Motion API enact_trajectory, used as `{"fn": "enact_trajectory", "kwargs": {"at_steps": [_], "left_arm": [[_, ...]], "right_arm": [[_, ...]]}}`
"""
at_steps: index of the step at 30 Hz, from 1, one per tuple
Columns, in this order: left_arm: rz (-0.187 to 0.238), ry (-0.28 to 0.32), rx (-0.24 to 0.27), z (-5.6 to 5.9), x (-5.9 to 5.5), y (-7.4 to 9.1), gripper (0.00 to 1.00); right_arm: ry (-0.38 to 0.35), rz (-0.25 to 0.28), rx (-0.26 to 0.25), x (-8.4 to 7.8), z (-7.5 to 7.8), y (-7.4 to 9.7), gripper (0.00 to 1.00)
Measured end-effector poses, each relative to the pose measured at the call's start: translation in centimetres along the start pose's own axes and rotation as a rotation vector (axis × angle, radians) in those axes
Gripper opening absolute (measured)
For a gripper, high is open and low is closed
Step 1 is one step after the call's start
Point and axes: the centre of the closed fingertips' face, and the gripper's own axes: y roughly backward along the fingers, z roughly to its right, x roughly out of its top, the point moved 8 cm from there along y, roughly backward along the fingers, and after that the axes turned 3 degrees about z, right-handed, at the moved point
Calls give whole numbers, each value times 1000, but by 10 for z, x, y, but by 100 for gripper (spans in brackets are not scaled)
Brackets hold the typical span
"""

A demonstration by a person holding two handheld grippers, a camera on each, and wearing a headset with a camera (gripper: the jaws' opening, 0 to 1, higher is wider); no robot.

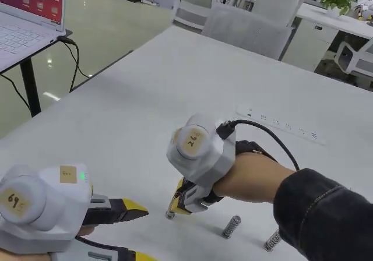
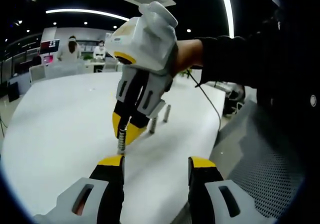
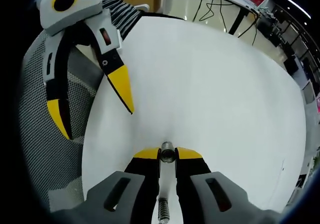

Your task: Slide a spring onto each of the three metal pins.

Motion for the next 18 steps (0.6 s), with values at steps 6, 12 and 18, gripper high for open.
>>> {"fn": "enact_trajectory", "kwargs": {"at_steps": [6,12,18], "left_arm": [[0,2,-3,0,0,0,45],[-4,0,-7,1,0,0,45],[-10,-4,-10,1,-1,-1,45]], "right_arm": [[-14,-33,5,-12,-2,-3,8],[-34,-51,-2,-21,-1,-3,8],[-77,-36,-1,-23,0,-4,8]]}}
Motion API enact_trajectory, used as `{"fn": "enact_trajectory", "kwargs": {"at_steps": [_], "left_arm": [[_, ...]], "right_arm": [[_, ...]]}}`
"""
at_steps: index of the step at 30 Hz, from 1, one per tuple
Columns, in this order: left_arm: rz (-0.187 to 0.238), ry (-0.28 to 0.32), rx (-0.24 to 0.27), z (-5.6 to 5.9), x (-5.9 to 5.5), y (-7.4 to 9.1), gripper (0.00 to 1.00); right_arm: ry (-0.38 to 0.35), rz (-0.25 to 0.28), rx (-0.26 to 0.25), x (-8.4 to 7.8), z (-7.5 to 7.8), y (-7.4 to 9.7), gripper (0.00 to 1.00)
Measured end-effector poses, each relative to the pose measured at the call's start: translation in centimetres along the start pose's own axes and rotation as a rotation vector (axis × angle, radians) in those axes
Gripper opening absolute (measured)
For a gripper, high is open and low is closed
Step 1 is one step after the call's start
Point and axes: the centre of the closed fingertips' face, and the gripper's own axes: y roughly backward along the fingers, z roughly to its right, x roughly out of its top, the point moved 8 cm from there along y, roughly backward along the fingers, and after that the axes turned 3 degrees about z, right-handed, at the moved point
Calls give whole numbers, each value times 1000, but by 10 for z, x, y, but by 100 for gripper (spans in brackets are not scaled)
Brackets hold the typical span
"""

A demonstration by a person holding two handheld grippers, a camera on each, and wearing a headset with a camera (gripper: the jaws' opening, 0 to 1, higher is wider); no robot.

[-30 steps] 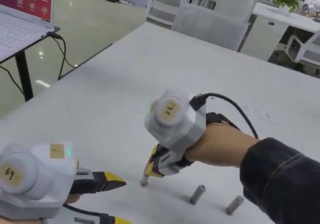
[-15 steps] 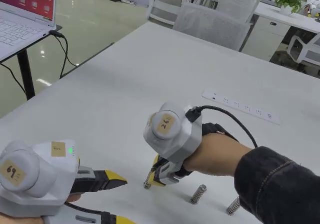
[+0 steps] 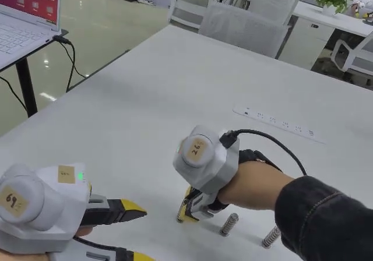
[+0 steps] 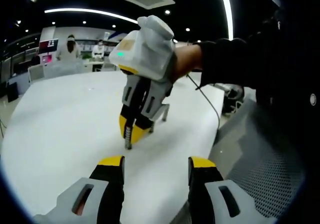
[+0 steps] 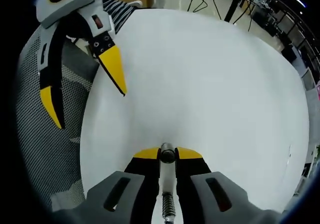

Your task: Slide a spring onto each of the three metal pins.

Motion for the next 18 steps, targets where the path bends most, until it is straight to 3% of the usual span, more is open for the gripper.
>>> {"fn": "enact_trajectory", "kwargs": {"at_steps": [18], "left_arm": [[-2,3,-2,0,0,0,45]], "right_arm": [[-15,-34,11,-12,-4,-8,13]]}}
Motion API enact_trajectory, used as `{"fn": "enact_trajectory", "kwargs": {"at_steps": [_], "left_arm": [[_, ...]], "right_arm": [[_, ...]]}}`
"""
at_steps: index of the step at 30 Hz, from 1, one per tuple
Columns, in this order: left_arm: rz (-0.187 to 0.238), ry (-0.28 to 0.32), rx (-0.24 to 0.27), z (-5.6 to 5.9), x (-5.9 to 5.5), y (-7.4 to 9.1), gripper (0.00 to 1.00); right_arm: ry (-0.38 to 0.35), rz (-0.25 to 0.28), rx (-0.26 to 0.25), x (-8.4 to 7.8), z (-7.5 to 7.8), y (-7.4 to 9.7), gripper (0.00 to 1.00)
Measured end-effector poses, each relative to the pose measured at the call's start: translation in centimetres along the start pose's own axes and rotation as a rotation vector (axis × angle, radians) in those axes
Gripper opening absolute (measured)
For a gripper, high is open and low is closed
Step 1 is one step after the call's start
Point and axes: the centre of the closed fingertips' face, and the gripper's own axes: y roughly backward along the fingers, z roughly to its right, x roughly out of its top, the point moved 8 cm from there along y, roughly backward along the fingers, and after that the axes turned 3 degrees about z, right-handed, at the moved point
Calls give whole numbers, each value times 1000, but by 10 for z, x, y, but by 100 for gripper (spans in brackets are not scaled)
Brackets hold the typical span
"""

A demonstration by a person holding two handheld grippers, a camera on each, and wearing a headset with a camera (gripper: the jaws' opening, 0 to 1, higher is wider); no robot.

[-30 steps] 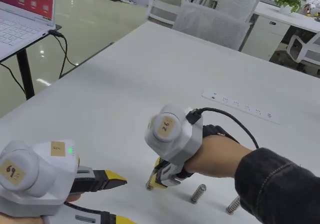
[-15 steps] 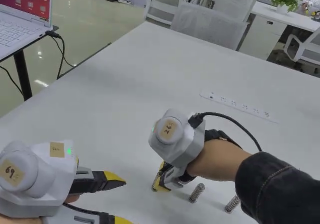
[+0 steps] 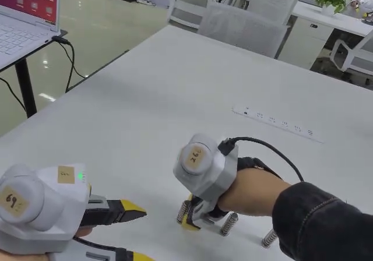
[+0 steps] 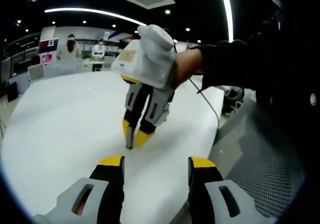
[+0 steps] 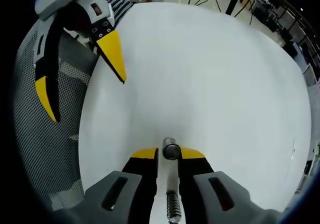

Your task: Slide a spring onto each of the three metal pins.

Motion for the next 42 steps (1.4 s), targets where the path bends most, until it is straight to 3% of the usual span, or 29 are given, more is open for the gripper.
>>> {"fn": "enact_trajectory", "kwargs": {"at_steps": [8,9,25,42], "left_arm": [[-6,-3,-3,1,0,0,45],[-7,-3,-4,1,0,0,45],[-38,-20,-21,3,-2,-2,45],[-56,-34,-43,6,-3,-4,45]], "right_arm": [[-28,-39,10,-11,-4,-3,16],[-17,-9,10,-8,-3,-3,16],[-93,-7,-11,-25,-14,3,17],[-142,102,-76,-26,-31,34,17]]}}
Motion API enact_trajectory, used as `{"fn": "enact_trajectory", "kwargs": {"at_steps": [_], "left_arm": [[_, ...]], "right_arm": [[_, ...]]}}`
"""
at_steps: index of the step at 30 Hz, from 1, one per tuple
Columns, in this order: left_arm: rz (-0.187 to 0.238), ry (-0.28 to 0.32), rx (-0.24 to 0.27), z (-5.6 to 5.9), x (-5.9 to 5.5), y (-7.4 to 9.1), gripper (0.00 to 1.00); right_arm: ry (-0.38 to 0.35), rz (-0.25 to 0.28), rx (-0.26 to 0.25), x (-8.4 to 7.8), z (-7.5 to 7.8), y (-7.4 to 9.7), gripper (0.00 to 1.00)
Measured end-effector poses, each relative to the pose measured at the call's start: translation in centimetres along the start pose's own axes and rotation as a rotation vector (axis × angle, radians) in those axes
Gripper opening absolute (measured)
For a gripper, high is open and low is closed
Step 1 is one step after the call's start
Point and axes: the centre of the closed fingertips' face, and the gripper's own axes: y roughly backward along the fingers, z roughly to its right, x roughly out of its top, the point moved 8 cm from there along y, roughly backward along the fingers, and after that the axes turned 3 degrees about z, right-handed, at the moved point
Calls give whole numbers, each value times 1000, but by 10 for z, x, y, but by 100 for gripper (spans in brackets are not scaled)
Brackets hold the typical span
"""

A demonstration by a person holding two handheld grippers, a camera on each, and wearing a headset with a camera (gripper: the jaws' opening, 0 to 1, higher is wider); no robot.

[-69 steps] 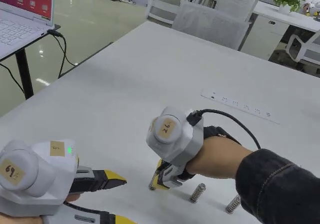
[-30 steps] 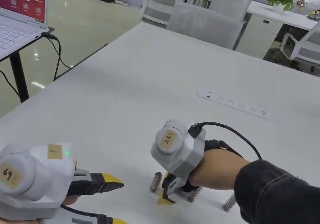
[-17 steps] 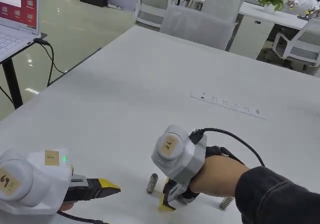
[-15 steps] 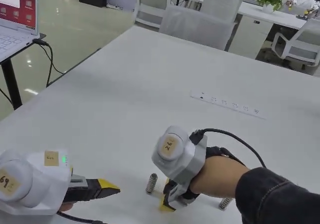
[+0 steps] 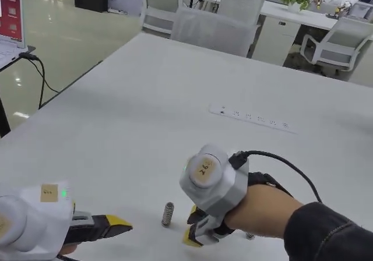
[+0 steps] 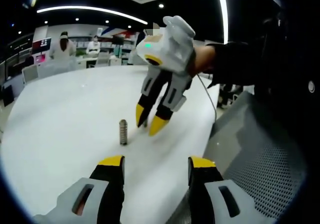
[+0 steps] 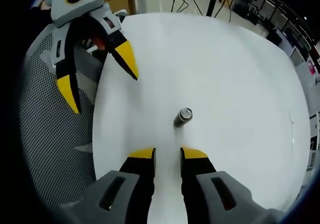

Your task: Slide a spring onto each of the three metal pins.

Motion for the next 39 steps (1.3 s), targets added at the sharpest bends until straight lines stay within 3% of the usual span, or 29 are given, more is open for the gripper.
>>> {"fn": "enact_trajectory", "kwargs": {"at_steps": [11,21,32,39], "left_arm": [[28,12,10,-1,2,1,45],[30,15,6,2,4,0,45],[36,26,5,3,5,-1,47],[30,32,-1,3,4,-2,49]], "right_arm": [[-23,75,-44,-9,-19,19,17],[-75,190,-74,-29,-41,33,16],[-167,298,-106,-49,-54,35,16],[-222,334,-129,-64,-51,38,16]]}}
